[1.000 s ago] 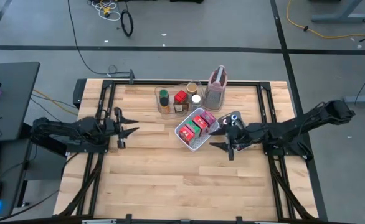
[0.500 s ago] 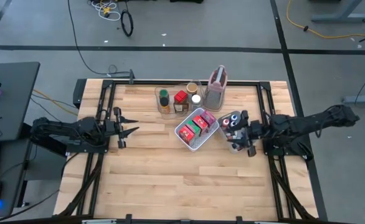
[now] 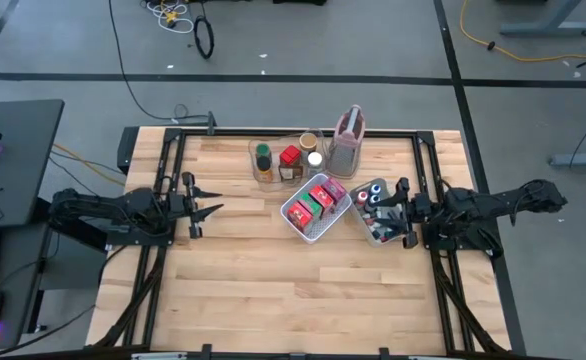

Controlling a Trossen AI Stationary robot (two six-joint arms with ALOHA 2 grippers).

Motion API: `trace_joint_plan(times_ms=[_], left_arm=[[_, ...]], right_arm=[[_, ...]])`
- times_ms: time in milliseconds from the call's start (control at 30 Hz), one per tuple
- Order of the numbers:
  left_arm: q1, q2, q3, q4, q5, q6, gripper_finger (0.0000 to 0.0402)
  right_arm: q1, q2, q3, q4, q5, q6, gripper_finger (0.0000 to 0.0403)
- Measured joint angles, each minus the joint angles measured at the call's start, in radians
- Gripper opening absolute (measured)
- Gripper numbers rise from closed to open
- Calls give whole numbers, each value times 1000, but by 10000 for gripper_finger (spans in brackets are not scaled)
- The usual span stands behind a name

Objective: Pick & Place Kitchen Items
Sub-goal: Return to Home Position

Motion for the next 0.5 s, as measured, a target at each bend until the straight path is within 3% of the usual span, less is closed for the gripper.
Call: trace_joint_plan(times_ms=[200,500], left_arm=[[0,0,0,0,1,0,132],[0,0,0,0,1,0,132]], right_arm=[[-2,-128,-103,16,29,9,210],[-2,-277,-113,-106,32,-16,210]])
